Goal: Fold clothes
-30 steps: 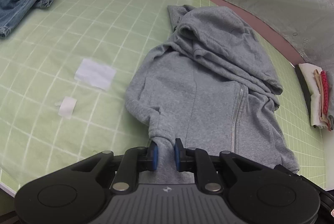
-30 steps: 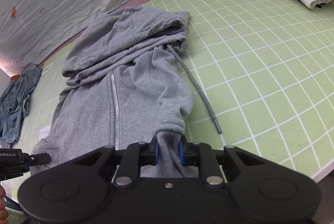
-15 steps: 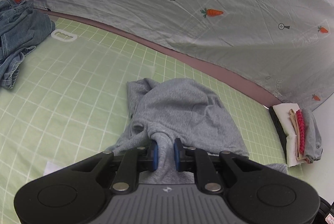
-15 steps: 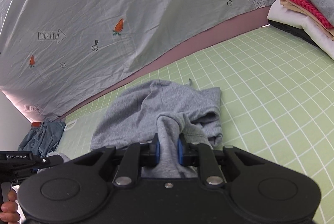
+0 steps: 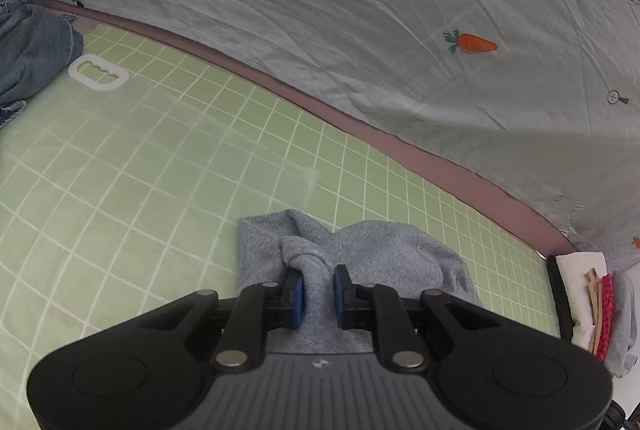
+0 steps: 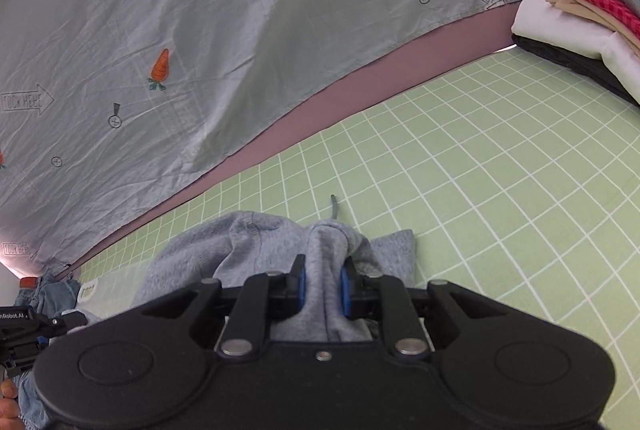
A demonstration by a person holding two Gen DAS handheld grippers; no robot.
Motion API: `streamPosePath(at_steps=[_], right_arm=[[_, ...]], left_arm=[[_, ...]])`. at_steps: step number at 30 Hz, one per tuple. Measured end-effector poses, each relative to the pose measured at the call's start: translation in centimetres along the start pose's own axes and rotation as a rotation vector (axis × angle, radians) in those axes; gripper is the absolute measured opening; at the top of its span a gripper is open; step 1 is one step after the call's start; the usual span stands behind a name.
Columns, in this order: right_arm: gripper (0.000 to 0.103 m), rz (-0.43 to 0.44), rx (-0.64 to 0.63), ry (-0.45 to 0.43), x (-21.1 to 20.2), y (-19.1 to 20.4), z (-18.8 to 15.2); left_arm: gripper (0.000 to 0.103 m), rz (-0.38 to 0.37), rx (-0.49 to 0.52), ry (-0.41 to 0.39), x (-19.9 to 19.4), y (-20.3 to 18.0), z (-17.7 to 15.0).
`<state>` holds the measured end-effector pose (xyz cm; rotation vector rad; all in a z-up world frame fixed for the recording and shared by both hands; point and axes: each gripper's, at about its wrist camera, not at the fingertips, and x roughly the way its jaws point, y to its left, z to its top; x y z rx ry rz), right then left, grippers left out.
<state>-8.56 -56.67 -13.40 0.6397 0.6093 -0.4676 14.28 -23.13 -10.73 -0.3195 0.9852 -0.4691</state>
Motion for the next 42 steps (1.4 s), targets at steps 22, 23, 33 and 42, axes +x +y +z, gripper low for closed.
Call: streamPosePath(at_steps=[22,23,33,42], right_arm=[[0.049,-0.085,0.052,-0.005,3.7,-2.9,4.5],[0.049,-0.083,0.034,0.008,3.7,-2.7,3.9],[0.052,-0.038,-0.133,0.102,6.0,0.1,1.6],[0.006,0.063,-0.066,-0.007,3.4,-1.6,3.3]], left_arm=[[0.058,0.155,-0.055,-0.048,1.8,2.7,4.9],[0.058,0.15,-0.034,-0.032,2.0,2.6,4.2],[0.062,0.083,0.089,0.107,6.4,1.4,0.9],[0.003,-0.061,-0.06,-0.022,3.3,3.4,0.8]])
